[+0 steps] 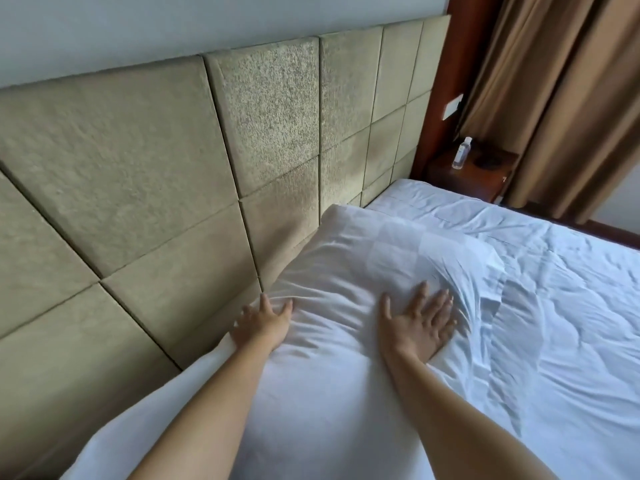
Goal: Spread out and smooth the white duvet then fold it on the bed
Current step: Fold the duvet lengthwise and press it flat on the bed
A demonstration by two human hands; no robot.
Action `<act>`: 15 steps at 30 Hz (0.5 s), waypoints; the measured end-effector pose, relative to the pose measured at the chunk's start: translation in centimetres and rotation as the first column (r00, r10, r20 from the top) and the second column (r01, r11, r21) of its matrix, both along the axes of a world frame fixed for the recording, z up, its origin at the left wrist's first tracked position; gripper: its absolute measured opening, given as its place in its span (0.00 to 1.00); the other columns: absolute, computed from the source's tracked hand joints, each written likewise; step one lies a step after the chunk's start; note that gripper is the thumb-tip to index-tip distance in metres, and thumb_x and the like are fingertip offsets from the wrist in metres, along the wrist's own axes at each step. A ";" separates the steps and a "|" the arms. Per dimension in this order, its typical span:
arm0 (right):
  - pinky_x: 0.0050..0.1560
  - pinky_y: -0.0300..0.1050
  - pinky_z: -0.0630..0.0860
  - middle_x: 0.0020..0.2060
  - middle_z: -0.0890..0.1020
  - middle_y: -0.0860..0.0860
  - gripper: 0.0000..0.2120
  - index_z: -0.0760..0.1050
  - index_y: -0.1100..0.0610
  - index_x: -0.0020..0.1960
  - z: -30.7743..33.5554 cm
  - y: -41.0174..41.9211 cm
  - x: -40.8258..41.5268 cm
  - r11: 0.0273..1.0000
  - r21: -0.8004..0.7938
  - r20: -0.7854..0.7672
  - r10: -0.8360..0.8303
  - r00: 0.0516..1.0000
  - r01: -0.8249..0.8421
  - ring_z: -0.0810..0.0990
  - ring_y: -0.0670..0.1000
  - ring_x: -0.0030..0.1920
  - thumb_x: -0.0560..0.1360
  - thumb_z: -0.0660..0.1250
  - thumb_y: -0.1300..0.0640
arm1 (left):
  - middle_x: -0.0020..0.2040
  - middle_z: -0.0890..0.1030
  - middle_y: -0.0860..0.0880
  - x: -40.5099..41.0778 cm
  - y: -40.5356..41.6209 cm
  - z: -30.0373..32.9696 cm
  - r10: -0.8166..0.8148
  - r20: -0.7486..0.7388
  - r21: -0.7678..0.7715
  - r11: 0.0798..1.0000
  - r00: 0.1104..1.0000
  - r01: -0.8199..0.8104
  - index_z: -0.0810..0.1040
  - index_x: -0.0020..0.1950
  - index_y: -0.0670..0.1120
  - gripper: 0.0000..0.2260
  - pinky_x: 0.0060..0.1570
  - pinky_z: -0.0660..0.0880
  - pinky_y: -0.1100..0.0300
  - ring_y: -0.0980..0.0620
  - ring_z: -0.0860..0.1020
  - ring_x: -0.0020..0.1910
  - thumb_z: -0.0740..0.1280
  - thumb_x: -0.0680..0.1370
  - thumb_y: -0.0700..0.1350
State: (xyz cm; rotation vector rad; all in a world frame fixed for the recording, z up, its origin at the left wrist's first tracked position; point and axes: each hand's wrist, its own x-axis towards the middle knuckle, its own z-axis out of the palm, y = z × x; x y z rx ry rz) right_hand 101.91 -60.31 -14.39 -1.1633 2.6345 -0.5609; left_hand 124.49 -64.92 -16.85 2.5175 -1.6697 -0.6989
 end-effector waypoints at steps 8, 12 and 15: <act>0.61 0.53 0.66 0.63 0.75 0.60 0.45 0.62 0.59 0.70 1.4 3.2 -4.7 0.913 0.167 0.359 -0.409 0.839 0.373 0.74 0.60 0.63 0.68 0.58 0.26 | 0.57 0.80 0.39 0.2 -3.1 -1.9 0.027 -0.239 -0.002 1.000 0.971 -0.028 0.78 0.59 0.43 0.32 0.58 0.74 0.49 0.40 0.78 0.55 0.57 0.72 0.69; 0.56 0.52 0.70 0.56 0.79 0.60 0.32 0.70 0.60 0.58 3.9 4.4 -5.5 0.936 -0.069 0.432 -0.284 0.856 0.345 0.77 0.61 0.58 0.72 0.61 0.32 | 0.49 0.82 0.40 -1.0 -4.1 -0.9 -0.047 -0.204 -0.129 0.991 0.978 0.020 0.80 0.51 0.45 0.31 0.54 0.76 0.49 0.41 0.80 0.48 0.49 0.72 0.67; 0.54 0.52 0.71 0.53 0.80 0.60 0.29 0.70 0.59 0.57 7.3 5.0 -5.3 0.922 -0.189 0.372 -0.252 0.893 0.339 0.79 0.61 0.55 0.74 0.60 0.34 | 0.54 0.81 0.39 -2.3 -2.3 5.0 -0.046 -0.147 -0.236 0.972 0.988 0.010 0.79 0.57 0.45 0.25 0.56 0.75 0.49 0.40 0.79 0.53 0.52 0.79 0.60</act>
